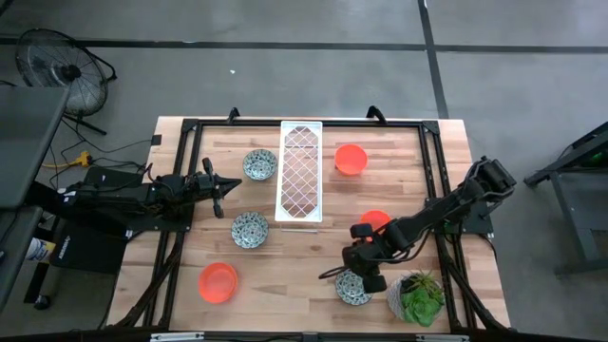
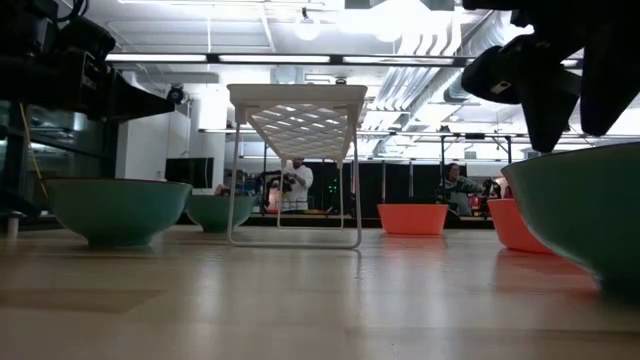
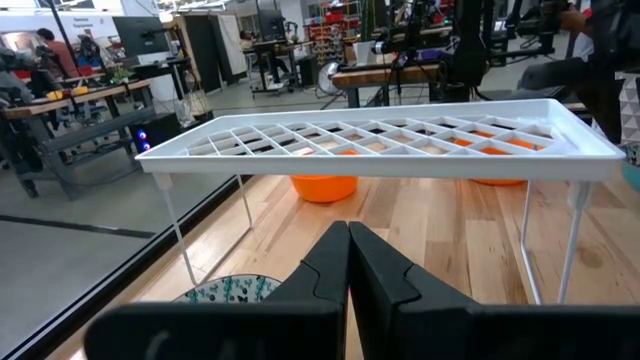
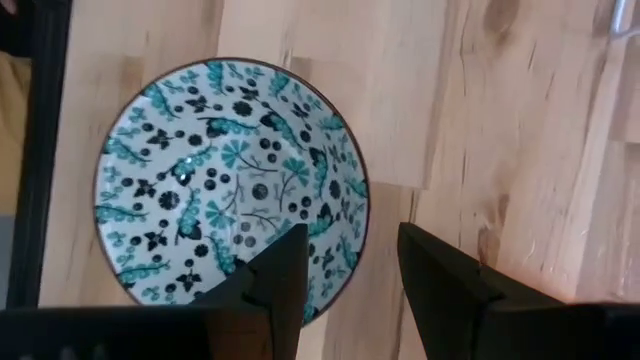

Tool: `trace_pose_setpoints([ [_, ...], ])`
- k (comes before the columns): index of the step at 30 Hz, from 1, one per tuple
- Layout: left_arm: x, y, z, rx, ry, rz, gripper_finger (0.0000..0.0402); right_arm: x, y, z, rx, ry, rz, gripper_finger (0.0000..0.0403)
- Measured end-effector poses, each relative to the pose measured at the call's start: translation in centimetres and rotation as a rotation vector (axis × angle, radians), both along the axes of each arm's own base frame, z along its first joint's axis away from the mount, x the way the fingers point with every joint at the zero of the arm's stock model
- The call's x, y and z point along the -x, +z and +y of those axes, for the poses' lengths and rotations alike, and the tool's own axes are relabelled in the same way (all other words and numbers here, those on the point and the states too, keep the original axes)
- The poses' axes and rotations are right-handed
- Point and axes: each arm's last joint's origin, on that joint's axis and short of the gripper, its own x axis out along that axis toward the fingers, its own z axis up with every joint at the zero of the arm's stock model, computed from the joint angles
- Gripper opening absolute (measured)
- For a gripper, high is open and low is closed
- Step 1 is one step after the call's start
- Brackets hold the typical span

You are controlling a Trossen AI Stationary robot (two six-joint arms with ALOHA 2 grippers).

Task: Pick & Place Mini bowls
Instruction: Put the bottom right white bowl on the shelf

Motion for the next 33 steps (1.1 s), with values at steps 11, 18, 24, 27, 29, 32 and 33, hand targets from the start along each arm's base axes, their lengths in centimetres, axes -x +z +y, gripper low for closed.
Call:
trace_pose_setpoints([
  [11, 0.0, 0.0, 0.0, 0.0, 0.0, 0.0, 0.0001, -0.8, -3.3, 0.5, 0.054, 0.022, 0.095, 0.0144],
  [18, 0.0, 0.0, 0.0, 0.0, 0.0, 0.0, 0.0001, -0.9, -3.7, 0.5, 0.057, 0.02, 0.107, 0.0144],
  [24, 0.0, 0.0, 0.0, 0.0, 0.0, 0.0, 0.0001, -0.9, -3.7, 0.5, 0.045, 0.023, 0.114, 0.0144],
  [27, 0.0, 0.0, 0.0, 0.0, 0.0, 0.0, 0.0001, -0.9, -3.7, 0.4, 0.037, 0.024, 0.119, 0.0135],
  [29, 0.0, 0.0, 0.0, 0.0, 0.0, 0.0, 0.0001, -1.0, -3.7, 0.3, 0.027, 0.021, 0.124, 0.0122],
  [32, 0.0, 0.0, 0.0, 0.0, 0.0, 0.0, 0.0001, -1.1, -3.7, 0.1, 0.008, 0.019, 0.135, 0.0098],
  [33, 0.0, 0.0, 0.0, 0.0, 0.0, 0.0, 0.0001, -1.1, -3.7, 0.0, 0.001, 0.017, 0.14, 0.009],
])
